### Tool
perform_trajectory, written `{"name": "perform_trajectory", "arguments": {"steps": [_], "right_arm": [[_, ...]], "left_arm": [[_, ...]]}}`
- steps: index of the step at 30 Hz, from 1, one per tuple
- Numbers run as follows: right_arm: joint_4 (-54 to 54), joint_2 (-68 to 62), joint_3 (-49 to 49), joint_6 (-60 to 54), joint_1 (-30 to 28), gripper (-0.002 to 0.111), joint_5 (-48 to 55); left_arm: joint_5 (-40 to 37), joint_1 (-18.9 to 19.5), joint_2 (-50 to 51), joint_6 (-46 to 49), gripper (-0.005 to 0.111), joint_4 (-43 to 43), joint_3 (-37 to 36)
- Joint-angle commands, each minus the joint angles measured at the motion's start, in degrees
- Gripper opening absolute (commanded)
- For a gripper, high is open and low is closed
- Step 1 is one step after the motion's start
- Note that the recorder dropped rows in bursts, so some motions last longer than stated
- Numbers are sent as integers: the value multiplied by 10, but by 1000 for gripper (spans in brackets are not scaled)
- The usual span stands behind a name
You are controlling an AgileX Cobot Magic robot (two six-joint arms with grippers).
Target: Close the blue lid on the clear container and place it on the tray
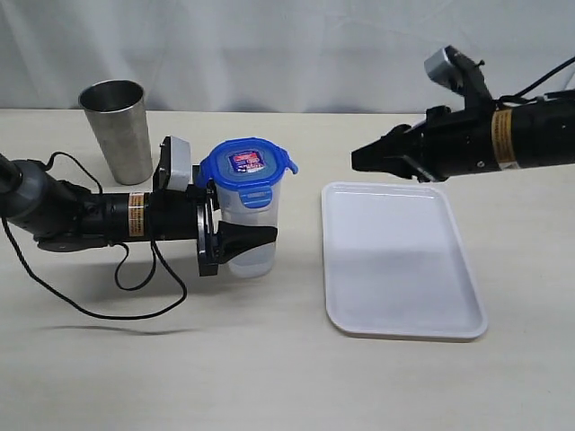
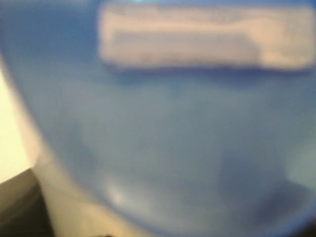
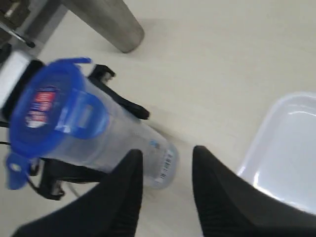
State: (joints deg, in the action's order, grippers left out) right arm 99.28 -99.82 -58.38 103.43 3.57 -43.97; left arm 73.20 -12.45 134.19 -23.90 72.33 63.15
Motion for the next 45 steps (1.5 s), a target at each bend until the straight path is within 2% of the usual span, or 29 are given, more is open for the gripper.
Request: {"name": "perform_trajectory", "arguments": {"steps": [1,6,12,15,18,20,23,25,26,29,33,34,37,40,43,45], "right_arm": [[7,64,3,47,7,46,-50],[7,134,3,54,57,46,-13],[7,169,3,97,179,46,163],[7,165,4,46,245,46,300],[7,152,8,0,314,46,515],[-14,145,7,-26,343,46,612],[-192,129,-19,-174,355,46,733],[-364,116,-56,-347,344,46,780],[-436,110,-72,-442,336,46,783],[-743,103,-124,-726,305,46,778],[-1017,103,-151,-966,285,46,768],[-1117,99,-154,-1058,284,46,771],[-1199,76,-154,-1141,282,46,793],[-1248,40,-170,-1152,241,46,834],[-1378,18,-179,-1250,211,46,867],[-1414,9,-179,-1290,209,46,861]], "left_arm": [[-32,5,1,-3,0,39,0],[-32,5,1,-3,0,36,0],[-32,5,1,-2,0,35,0],[-32,5,1,2,0,35,0],[-32,5,1,2,0,35,0],[-32,5,1,2,0,35,0],[-32,5,1,2,0,35,0],[-32,5,1,2,0,28,0],[-32,5,1,2,0,23,0],[-32,5,1,2,0,20,0],[-32,5,1,2,0,20,0],[-32,5,1,2,0,20,0],[-32,5,1,2,0,20,0],[-32,5,1,2,0,20,0],[-32,5,1,2,0,20,0],[-32,5,1,2,0,20,0]]}}
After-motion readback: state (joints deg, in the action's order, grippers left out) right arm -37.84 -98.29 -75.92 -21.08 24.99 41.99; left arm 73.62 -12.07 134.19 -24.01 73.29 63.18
